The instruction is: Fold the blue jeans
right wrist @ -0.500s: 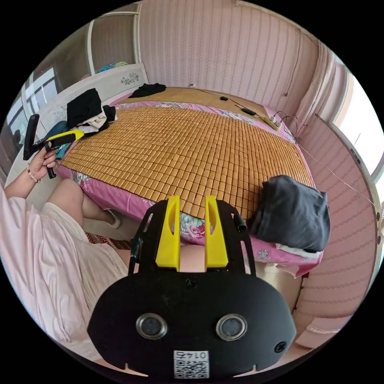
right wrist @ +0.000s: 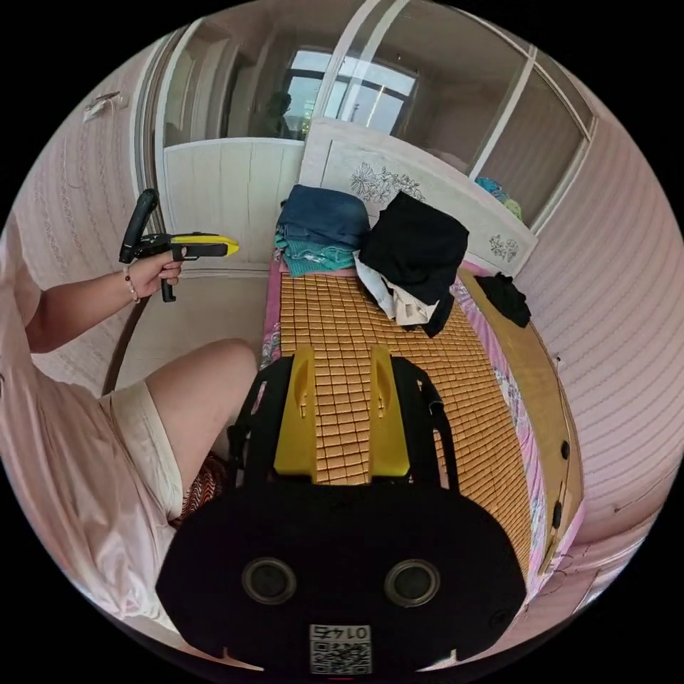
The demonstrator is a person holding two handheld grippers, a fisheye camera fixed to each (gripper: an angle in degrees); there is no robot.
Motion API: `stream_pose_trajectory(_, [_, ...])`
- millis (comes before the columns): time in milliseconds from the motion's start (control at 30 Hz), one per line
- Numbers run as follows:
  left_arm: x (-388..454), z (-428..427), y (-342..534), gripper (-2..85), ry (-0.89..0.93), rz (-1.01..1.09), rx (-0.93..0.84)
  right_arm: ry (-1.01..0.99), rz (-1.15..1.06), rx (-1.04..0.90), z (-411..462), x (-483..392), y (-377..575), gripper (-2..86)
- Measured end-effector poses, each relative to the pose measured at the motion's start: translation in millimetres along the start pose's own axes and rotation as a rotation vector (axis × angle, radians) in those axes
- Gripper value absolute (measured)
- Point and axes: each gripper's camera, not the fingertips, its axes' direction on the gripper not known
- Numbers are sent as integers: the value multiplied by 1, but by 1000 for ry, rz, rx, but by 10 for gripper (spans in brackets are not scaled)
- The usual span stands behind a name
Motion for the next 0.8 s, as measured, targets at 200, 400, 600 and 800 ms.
stream_pose_trajectory(200, [-85, 23, -53, 89, -111, -73, -5, -56, -215, 21, 74, -13, -172, 126])
stream_pose_trajectory(400, [-127, 57, -113, 112, -116, -100, -5, -103, -349, -52, 152, -40, -305, 125])
stream_pose_trajectory(600, [-158, 88, -155, 106, -100, -162, -81, -124, -442, -85, 211, -63, -394, 125])
stream_pose_trajectory(800, [-168, 78, -171, 91, -36, -201, -76, 26, -470, -218, 282, -65, -449, 105])
